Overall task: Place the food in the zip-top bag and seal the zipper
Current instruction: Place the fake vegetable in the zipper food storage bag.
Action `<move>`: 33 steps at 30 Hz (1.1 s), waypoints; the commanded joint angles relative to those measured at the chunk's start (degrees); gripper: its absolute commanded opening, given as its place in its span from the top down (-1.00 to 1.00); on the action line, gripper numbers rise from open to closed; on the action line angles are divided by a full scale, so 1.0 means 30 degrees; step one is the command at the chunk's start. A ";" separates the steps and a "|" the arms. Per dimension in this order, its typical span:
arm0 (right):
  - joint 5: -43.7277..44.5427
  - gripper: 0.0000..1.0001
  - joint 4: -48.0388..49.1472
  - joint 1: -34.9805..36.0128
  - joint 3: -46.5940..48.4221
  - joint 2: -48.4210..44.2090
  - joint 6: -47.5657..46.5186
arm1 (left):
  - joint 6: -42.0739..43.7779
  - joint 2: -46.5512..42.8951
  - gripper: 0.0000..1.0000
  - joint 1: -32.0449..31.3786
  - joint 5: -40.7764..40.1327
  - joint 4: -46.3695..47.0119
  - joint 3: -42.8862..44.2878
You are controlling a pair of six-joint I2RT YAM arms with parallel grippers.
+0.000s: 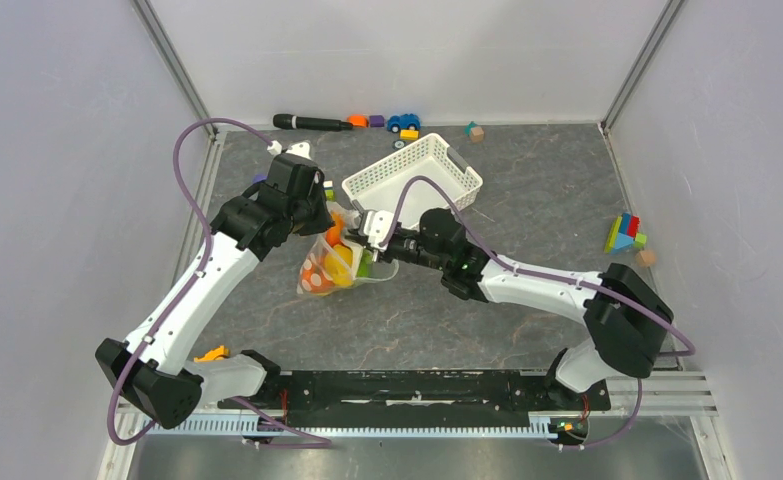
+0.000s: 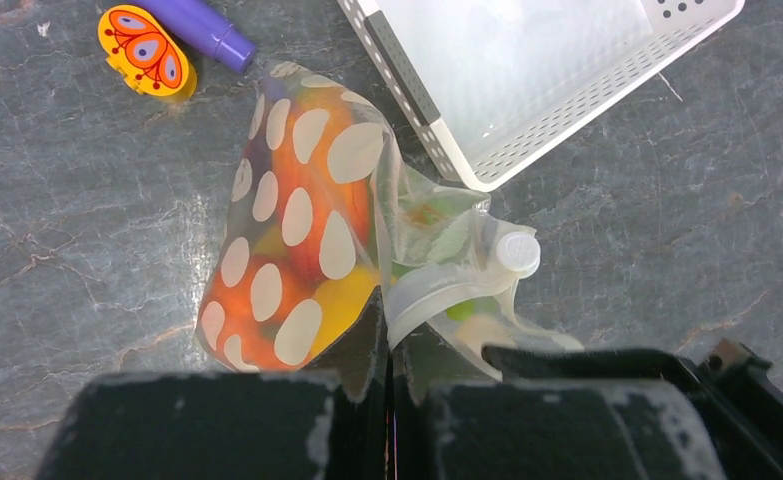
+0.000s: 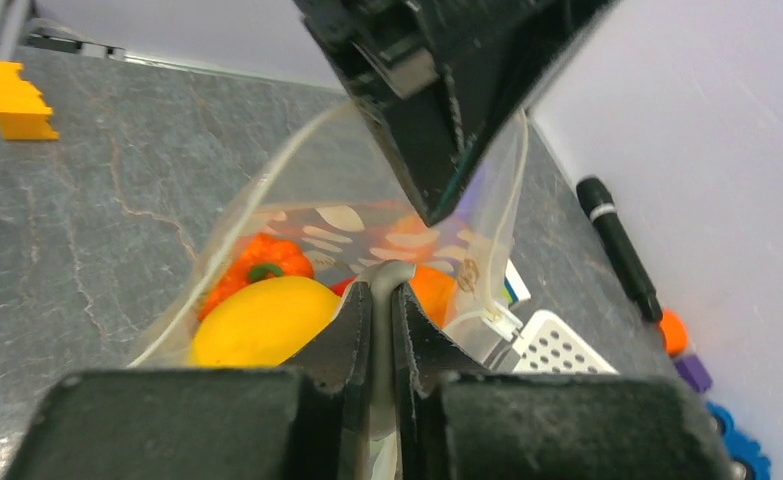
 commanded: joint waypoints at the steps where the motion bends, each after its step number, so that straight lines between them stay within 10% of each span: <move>1: 0.2327 0.78 0.0560 0.0048 0.1173 0.0598 0.1529 | 0.0624 -0.0420 0.96 -0.0044 0.0655 0.1342 0.0043; 18: 1.2157 0.74 0.1865 0.0751 0.0898 0.1043 0.8452 | 0.0639 -0.0051 0.96 -0.0043 0.1800 0.1729 -0.0060; 33: 1.2264 0.29 0.2383 0.1337 0.0901 0.1993 1.1093 | 0.0547 0.0143 0.96 -0.0049 0.2675 0.1966 -0.0200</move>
